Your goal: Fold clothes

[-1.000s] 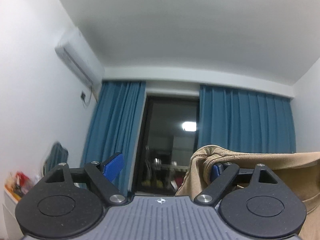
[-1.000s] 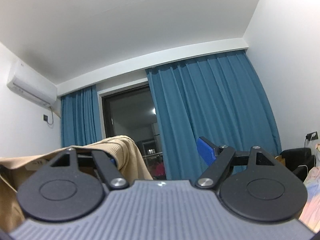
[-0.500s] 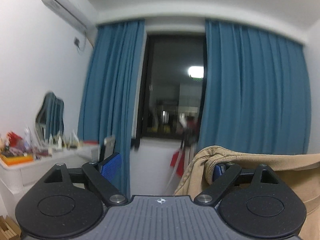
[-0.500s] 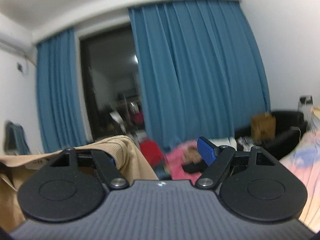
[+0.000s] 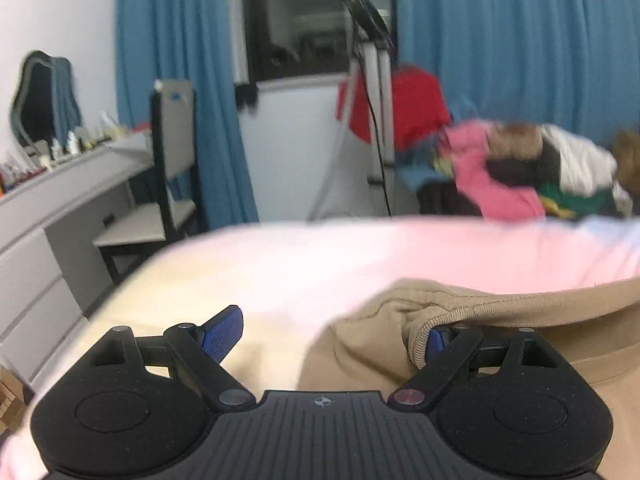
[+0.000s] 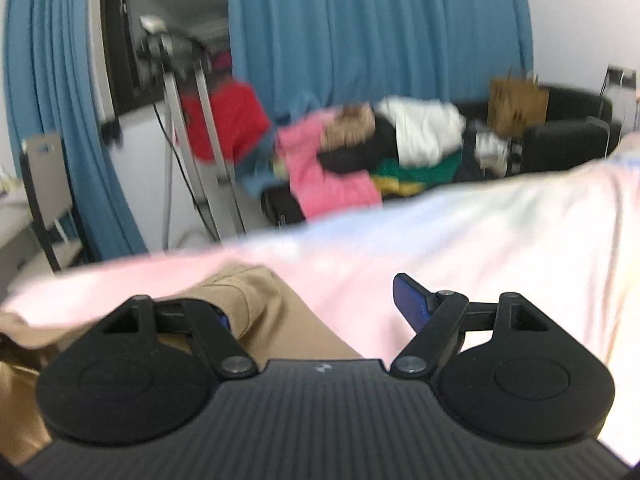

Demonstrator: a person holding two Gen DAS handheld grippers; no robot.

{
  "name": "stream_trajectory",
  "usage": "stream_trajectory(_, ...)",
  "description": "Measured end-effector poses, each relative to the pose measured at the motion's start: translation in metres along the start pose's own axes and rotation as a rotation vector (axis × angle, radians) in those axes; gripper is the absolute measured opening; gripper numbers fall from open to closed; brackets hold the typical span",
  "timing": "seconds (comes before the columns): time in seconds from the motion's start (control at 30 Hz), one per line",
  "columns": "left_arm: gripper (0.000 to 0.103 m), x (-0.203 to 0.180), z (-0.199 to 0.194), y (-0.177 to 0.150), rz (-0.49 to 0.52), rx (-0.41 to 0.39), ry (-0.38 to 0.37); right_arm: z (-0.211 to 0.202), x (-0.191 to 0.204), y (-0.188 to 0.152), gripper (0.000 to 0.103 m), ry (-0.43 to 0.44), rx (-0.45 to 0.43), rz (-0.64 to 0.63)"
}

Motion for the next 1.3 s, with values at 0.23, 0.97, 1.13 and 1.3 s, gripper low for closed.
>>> stream_trajectory(0.23,0.093,-0.024,0.025,-0.018,0.170,0.120,0.004,0.024,0.002,-0.019,0.079,0.016,0.117,-0.048)
stream_trajectory(0.97,0.103,0.011,-0.193,-0.051,0.104,0.003,-0.187,-0.189,-0.014,-0.027,0.084,0.255,0.093,-0.037)
stream_trajectory(1.13,0.102,0.073,-0.244,-0.089,-0.099,0.007,-0.168,-0.263,-0.040,-0.057,0.084,0.255,0.010,0.033)
stream_trajectory(1.3,0.101,0.120,-0.276,-0.115,-0.317,0.080,-0.189,-0.301,-0.058,-0.084,0.084,0.255,0.021,0.042)
Point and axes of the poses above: each gripper's, at about its wrist camera, not at the fingertips, and z roughly the way its jaws point, x to its left, y to its top, the point moved 1 cm from there along z, roughly the way its jaws point, and after that the axes turned 6 degrees about -y, right-handed, at the moved point
